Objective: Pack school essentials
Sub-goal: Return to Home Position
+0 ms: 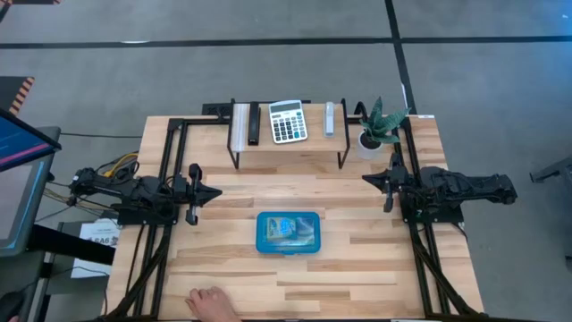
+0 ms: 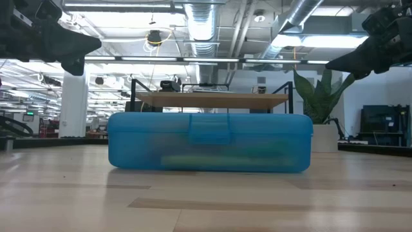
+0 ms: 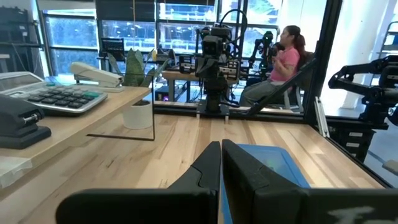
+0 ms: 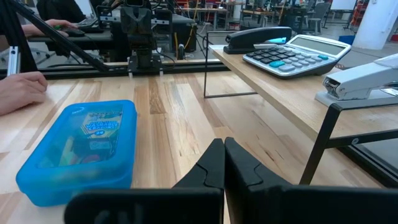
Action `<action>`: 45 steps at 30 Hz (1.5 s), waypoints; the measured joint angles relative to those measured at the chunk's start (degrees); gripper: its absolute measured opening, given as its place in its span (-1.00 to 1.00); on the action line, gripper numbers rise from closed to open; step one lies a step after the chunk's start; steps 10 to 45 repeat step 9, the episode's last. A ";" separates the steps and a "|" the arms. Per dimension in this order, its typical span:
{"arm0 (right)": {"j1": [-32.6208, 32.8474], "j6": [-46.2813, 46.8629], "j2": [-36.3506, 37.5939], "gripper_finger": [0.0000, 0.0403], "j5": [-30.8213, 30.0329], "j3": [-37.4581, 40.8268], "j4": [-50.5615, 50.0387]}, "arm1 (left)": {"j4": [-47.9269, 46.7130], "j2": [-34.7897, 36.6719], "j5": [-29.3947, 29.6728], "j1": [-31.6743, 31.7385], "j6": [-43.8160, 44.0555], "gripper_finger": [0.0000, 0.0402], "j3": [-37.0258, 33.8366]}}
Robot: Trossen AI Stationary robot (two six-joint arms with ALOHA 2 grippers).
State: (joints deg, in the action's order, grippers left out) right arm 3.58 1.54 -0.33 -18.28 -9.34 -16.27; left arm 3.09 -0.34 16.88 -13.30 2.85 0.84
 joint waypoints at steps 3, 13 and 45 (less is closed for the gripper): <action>0.01 0.00 0.01 -0.94 0.00 0.00 0.00 | -0.02 0.00 0.00 0.01 -0.25 -0.98 0.00; 0.00 0.00 0.00 -0.94 0.00 0.00 0.00 | -0.01 0.00 0.00 0.00 -0.03 -0.98 0.00; 0.00 0.00 0.00 -0.94 0.00 0.00 0.00 | -0.01 0.00 0.00 0.00 -0.03 -0.98 0.00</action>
